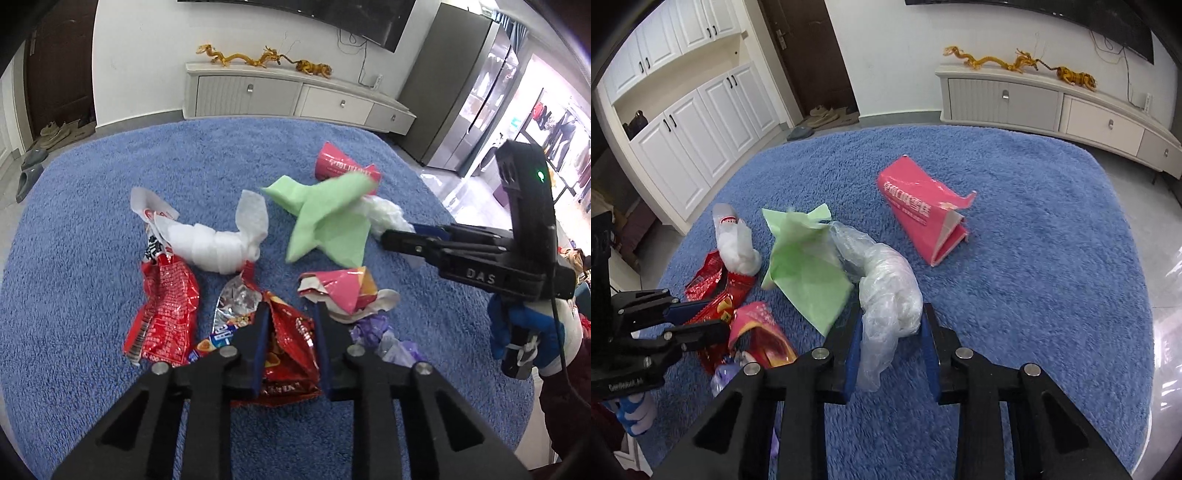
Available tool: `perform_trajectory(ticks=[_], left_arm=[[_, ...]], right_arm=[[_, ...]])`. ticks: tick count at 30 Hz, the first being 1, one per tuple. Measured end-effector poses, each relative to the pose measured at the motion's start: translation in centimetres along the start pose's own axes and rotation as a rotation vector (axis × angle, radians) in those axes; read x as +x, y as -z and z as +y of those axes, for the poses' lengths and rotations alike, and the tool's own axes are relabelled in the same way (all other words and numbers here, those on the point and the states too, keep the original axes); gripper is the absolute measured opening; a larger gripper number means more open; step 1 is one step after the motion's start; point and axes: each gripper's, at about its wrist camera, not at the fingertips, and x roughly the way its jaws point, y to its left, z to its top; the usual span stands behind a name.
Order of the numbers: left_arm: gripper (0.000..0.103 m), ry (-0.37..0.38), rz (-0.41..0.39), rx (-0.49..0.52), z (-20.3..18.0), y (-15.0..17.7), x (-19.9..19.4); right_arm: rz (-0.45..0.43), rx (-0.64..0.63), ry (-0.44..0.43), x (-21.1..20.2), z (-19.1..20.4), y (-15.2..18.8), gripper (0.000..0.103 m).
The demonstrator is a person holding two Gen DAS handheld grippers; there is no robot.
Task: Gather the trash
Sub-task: 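Grasp the red chip bag with left tool while right tool grasps clear plastic bag, then carry both bags to the bin and open both tools to drop them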
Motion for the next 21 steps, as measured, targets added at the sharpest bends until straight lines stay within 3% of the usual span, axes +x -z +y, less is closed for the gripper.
perform_trajectory(ticks=[11,15,21], left_arm=[[0.013,-0.001,-0.12,0.016,-1.7,-0.5,-5.1],[0.013,0.007,-0.159,0.05,-4.0,-1.3,-6.8],[0.013,0.086,-0.183,0.14,-10.5,-3.2,-6.9]], right_arm=[[-0.091,0.044,0.076,-7.4,-2.7,3.4,0.028],[-0.135,0.081,0.104,-10.4,-4.4,5.1,0.028],[-0.187,0.152,0.163,-14.5,-8.1,7.9,0.028]])
